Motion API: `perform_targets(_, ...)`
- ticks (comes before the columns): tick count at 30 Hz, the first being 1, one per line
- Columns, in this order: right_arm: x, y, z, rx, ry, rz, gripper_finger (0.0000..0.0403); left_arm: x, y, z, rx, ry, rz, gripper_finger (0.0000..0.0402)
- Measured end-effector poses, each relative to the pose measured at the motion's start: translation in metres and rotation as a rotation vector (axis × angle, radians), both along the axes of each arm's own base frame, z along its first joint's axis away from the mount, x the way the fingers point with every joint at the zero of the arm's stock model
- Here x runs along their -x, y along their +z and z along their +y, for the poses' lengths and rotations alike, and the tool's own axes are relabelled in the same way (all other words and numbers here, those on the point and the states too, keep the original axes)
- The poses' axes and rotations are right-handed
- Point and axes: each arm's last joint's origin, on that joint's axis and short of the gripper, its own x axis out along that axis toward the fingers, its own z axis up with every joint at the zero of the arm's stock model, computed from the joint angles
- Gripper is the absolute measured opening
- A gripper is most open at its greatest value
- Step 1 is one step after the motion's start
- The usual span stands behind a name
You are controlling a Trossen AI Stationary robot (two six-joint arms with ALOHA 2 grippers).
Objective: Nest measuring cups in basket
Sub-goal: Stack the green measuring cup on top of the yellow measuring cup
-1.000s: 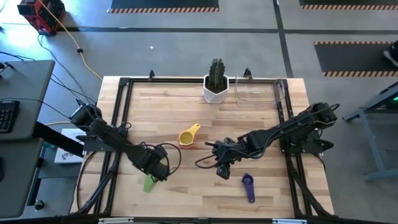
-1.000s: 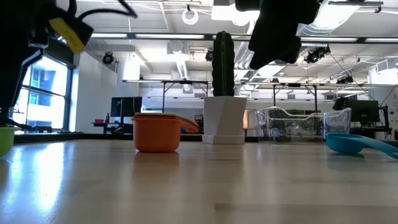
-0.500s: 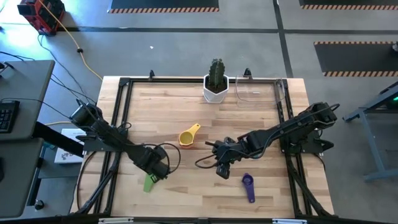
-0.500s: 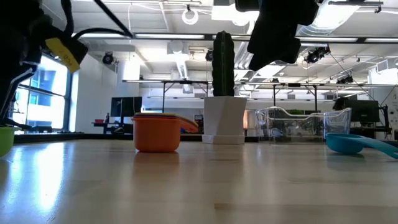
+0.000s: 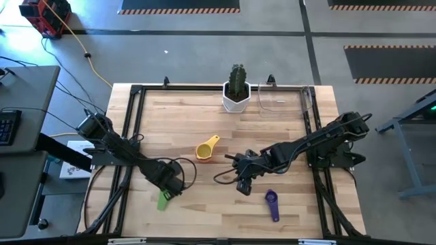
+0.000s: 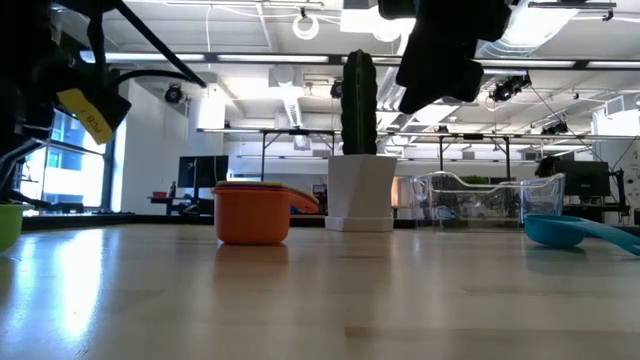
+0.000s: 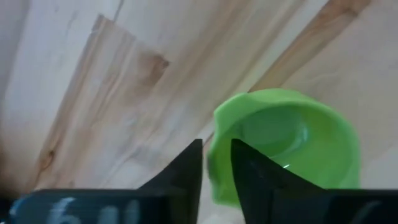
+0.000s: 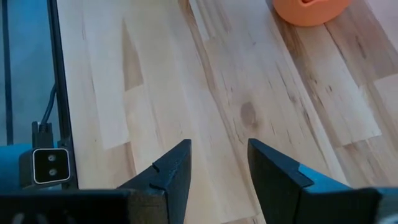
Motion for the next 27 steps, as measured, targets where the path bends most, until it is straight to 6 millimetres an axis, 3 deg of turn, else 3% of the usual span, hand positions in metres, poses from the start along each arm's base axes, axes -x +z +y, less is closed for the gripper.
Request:
perform_targets(5,0.0,0.0,0.0,-0.001,-0.003,-0.005,0.0149,-0.002,0.0,-0.001,0.013,0.009,-0.022,0.001)
perform_targets(16,-0.001,0.001,0.0,-0.018,-0.024,-0.006,0.0149,-0.007,0.003,0.001,0.013,0.189,-0.04,0.0006)
perform_targets(27,-0.001,0.001,0.0,-0.052,-0.063,-0.008,0.0149,-0.017,0.013,0.036,0.006,0.233,-0.039,0.0004)
